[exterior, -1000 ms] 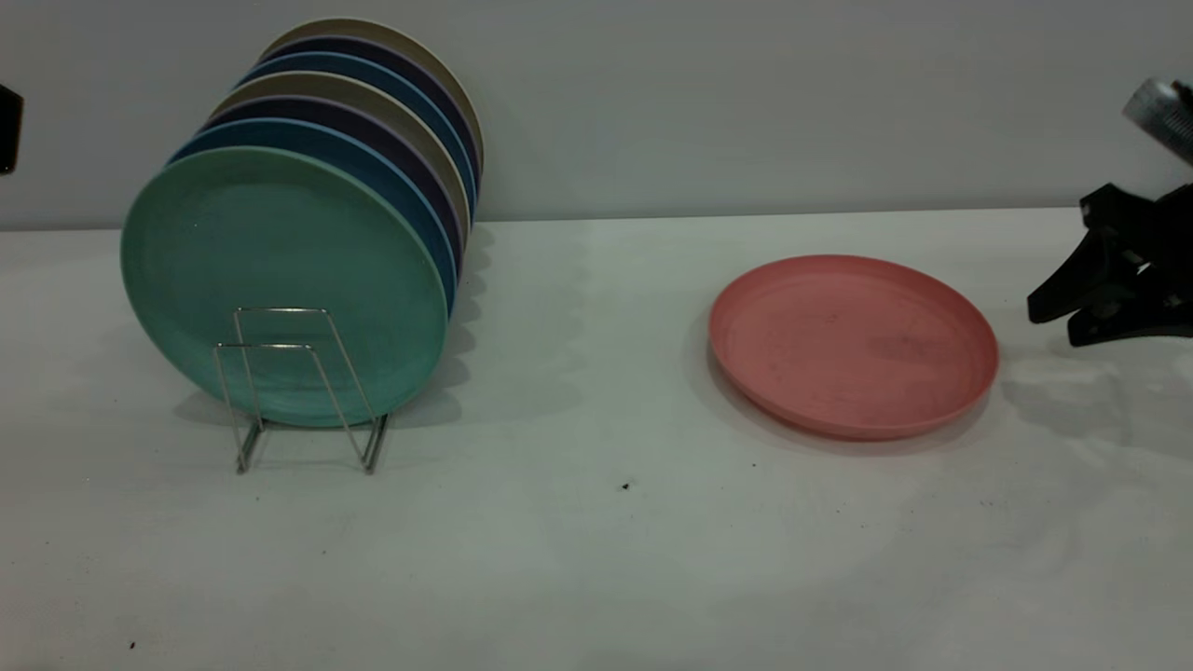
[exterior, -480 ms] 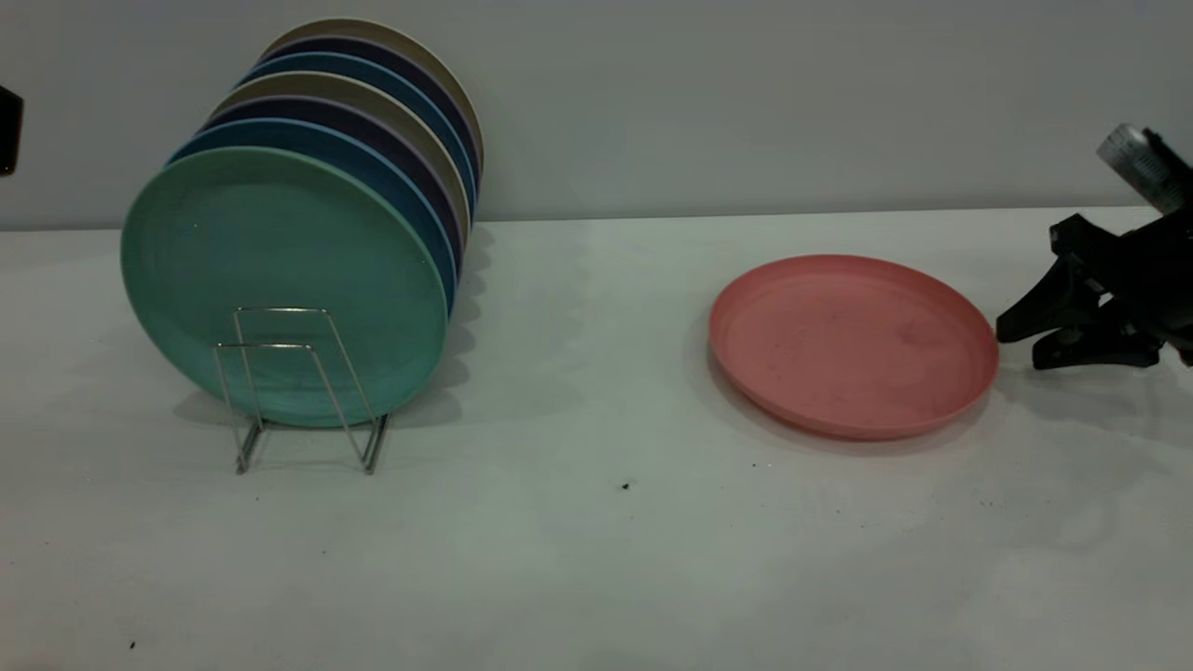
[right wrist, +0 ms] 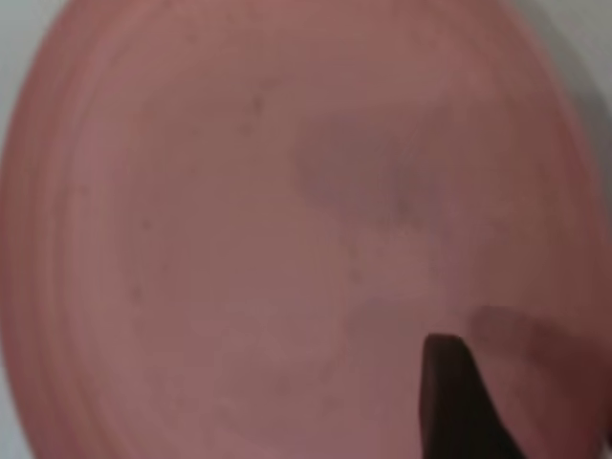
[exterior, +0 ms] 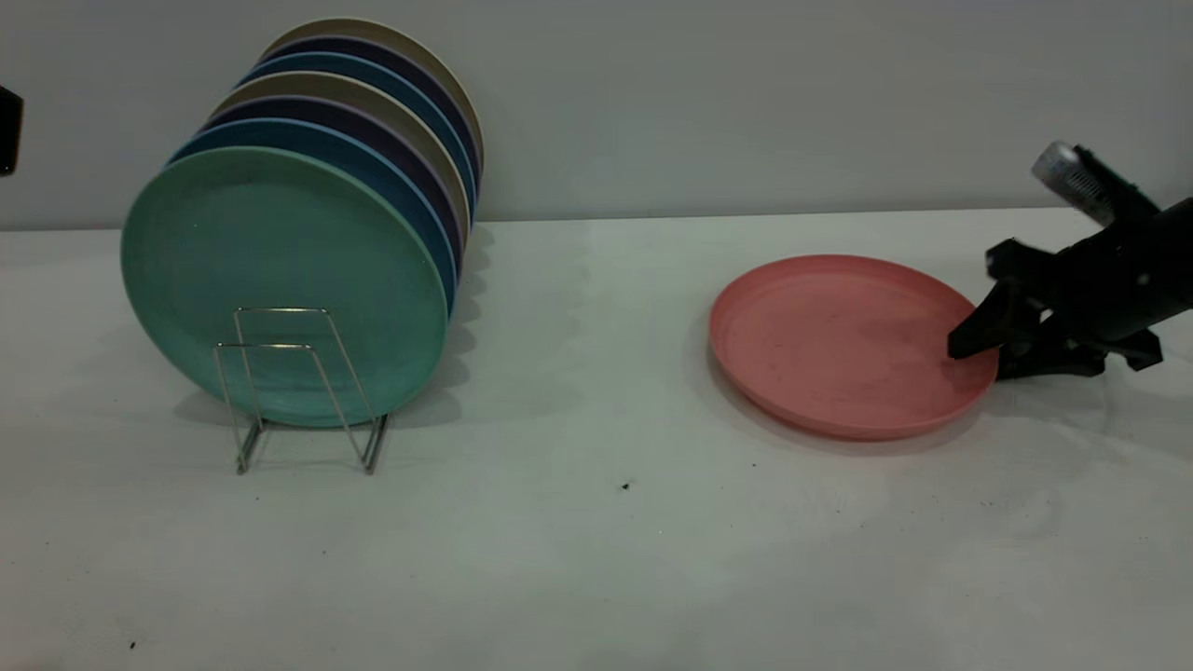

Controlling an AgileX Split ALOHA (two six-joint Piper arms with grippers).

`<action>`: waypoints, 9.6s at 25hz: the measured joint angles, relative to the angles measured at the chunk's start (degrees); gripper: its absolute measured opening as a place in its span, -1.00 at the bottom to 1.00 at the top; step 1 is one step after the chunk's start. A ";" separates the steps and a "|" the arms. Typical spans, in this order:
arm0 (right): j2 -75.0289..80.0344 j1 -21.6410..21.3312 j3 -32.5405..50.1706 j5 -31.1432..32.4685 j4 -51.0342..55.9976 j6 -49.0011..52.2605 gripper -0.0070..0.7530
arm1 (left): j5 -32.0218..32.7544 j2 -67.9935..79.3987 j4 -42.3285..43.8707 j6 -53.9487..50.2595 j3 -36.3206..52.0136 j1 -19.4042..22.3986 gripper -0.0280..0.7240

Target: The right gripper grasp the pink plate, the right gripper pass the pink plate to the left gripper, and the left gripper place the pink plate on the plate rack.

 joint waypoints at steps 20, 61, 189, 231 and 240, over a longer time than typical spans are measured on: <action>-3.42 1.55 -0.10 4.20 -12.59 2.13 -0.95 | 3.19 2.07 -1.77 -1.88 0.00 0.00 0.44; -10.74 20.54 -0.05 24.10 -6.43 3.60 -0.95 | 9.92 48.01 -42.23 32.96 -1.41 0.00 0.21; -18.55 9.86 -0.05 28.59 -53.02 38.11 -0.26 | -5.75 48.68 17.86 71.90 -37.02 -2.46 -0.59; -18.55 9.86 -0.10 28.00 -53.02 38.11 -0.25 | -5.33 46.93 16.37 68.23 -37.35 -2.46 0.19; -18.63 9.86 -11.35 34.57 -58.84 45.43 -0.25 | -4.58 36.47 12.86 16.89 -37.35 -2.46 0.19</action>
